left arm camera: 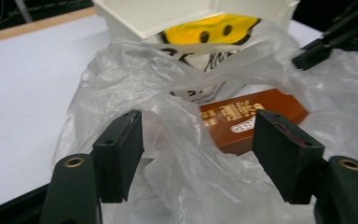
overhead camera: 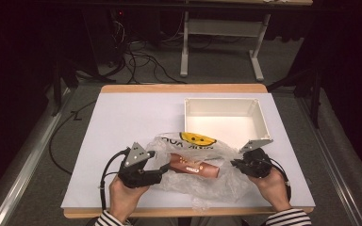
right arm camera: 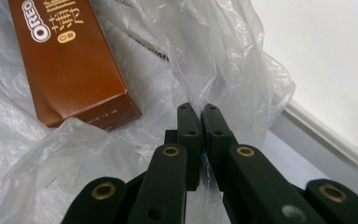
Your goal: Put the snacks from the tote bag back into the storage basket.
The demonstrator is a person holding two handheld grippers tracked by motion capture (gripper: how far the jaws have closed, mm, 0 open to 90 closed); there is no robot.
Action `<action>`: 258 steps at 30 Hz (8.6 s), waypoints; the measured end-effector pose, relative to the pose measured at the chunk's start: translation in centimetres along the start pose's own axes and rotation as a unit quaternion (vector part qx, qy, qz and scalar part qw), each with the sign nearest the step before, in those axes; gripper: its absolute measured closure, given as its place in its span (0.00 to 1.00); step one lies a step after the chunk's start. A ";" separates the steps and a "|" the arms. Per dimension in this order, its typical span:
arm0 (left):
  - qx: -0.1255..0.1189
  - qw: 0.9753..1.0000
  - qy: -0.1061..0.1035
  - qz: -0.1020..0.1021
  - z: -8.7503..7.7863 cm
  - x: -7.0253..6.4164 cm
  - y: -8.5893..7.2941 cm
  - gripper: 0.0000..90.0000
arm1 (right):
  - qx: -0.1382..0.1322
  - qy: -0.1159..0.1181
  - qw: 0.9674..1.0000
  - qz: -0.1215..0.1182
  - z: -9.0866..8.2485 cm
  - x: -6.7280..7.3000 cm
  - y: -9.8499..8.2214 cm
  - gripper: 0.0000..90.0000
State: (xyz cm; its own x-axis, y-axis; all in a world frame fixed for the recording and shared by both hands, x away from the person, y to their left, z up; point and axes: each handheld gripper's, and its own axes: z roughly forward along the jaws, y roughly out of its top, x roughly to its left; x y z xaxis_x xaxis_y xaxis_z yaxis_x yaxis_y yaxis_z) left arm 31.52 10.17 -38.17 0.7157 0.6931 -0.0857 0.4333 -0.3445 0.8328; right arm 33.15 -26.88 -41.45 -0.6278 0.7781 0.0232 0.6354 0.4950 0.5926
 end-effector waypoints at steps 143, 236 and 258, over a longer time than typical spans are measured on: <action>0.133 0.988 0.076 -0.026 7.6 4.5 -5.3 0.58 | 0.024 0.031 0.988 -0.149 6.4 6.3 2.9 0.41; 0.165 0.974 0.134 -0.072 7.2 6.2 -4.8 0.56 | -0.079 0.077 0.982 -0.151 -2.1 5.9 1.1 0.42; 0.168 0.974 0.136 -0.073 7.3 6.1 -4.6 0.57 | -0.060 0.112 0.969 -0.211 -1.2 9.0 1.8 0.42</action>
State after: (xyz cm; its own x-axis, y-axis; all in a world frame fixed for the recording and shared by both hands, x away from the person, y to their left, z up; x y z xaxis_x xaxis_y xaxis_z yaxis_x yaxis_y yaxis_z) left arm 37.89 11.38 -46.55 0.4809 0.8768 -0.0029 0.7071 -0.3859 0.5926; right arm 28.14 -19.47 -39.20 -0.9102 0.4071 -0.0758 0.2529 0.6915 0.6767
